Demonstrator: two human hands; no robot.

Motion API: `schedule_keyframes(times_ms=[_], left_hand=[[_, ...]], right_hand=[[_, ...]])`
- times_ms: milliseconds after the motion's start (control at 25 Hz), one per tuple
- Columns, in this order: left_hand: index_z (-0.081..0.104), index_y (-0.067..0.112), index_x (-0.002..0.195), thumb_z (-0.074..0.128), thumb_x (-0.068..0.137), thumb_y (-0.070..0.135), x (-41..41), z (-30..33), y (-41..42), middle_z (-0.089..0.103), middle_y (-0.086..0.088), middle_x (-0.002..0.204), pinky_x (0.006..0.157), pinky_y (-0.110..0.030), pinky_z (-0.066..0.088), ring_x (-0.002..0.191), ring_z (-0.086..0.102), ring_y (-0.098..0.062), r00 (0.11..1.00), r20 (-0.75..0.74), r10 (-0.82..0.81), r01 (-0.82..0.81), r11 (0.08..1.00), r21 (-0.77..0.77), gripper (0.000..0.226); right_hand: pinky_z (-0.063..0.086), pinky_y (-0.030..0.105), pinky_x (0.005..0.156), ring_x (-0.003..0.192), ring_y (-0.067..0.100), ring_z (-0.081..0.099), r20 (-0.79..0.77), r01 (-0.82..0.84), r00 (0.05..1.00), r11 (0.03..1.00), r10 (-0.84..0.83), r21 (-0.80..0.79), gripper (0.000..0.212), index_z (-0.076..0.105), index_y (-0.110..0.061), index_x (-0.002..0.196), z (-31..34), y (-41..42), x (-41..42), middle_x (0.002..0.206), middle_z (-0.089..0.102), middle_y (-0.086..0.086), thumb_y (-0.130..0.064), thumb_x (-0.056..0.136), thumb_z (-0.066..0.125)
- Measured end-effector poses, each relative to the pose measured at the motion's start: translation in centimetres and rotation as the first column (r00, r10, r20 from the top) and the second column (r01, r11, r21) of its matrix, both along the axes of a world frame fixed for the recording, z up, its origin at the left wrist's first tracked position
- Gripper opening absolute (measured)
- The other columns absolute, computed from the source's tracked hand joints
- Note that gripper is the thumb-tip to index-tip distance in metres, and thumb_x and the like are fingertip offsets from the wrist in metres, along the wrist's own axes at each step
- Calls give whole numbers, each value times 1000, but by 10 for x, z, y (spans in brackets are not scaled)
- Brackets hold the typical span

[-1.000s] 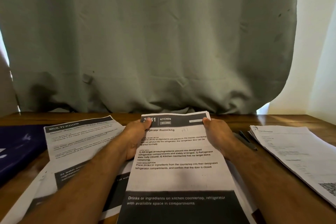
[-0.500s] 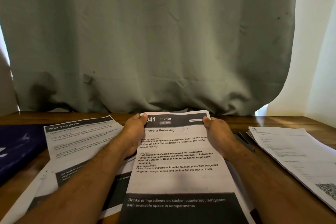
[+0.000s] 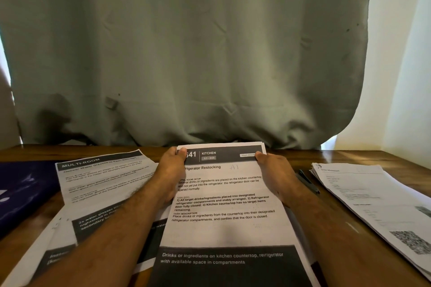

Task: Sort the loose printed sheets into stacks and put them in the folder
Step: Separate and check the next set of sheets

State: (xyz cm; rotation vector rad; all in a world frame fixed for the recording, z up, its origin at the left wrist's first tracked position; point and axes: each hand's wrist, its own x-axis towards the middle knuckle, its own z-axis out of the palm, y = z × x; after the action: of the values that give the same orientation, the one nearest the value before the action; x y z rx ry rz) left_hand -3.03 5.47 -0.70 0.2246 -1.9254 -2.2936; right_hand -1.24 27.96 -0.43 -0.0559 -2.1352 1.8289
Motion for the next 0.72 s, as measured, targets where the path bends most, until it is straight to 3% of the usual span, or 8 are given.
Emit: schedule_keyframes(times_ms=[80,160,320,480,600,720], left_hand=[[55,19,107,46,106,36,4,1,0,74,-12,92,49,-33,58,58,75,-22,1000,4,2,-2,1000,3,19],[55,19,108,46,106,36,4,0,1,74,-13,94,52,-35,59,62,75,-23,1000,-6,3,-3,1000,5,19],[54,19,110,46,106,36,7,-3,5,73,-14,96,52,-36,59,64,75,-24,1000,-19,5,-5,1000,6,19],[57,19,109,49,105,36,4,-4,4,74,-13,92,52,-34,59,62,75,-23,998,-54,30,-27,999,46,20],[58,17,110,49,105,38,3,-3,3,75,-14,93,57,-37,60,66,76,-24,999,-33,39,-37,999,39,23],[58,18,110,48,105,38,6,-2,2,75,-12,91,56,-35,60,65,76,-23,999,-19,50,-50,998,33,24]], right_hand=[[50,17,54,67,13,61,31,14,999,989,-19,148,28,67,-1,106,4,2,4,89,67,6,-24,99,53],[49,21,50,63,15,67,65,42,996,968,-60,248,29,67,-8,94,4,2,7,80,72,4,-29,101,48],[44,16,40,50,6,65,25,61,997,983,-66,175,26,63,-15,83,1,2,9,70,71,-2,-31,100,51],[48,13,47,54,-1,64,-23,36,999,996,-34,79,17,67,-16,85,-2,4,10,72,70,-4,-24,96,57],[42,13,37,47,1,64,22,37,999,987,-41,154,25,62,-17,81,1,1,12,55,68,-10,-28,100,51],[44,14,40,49,6,65,27,35,999,993,-39,117,23,65,-11,88,1,-1,14,55,68,-8,-27,100,52]])
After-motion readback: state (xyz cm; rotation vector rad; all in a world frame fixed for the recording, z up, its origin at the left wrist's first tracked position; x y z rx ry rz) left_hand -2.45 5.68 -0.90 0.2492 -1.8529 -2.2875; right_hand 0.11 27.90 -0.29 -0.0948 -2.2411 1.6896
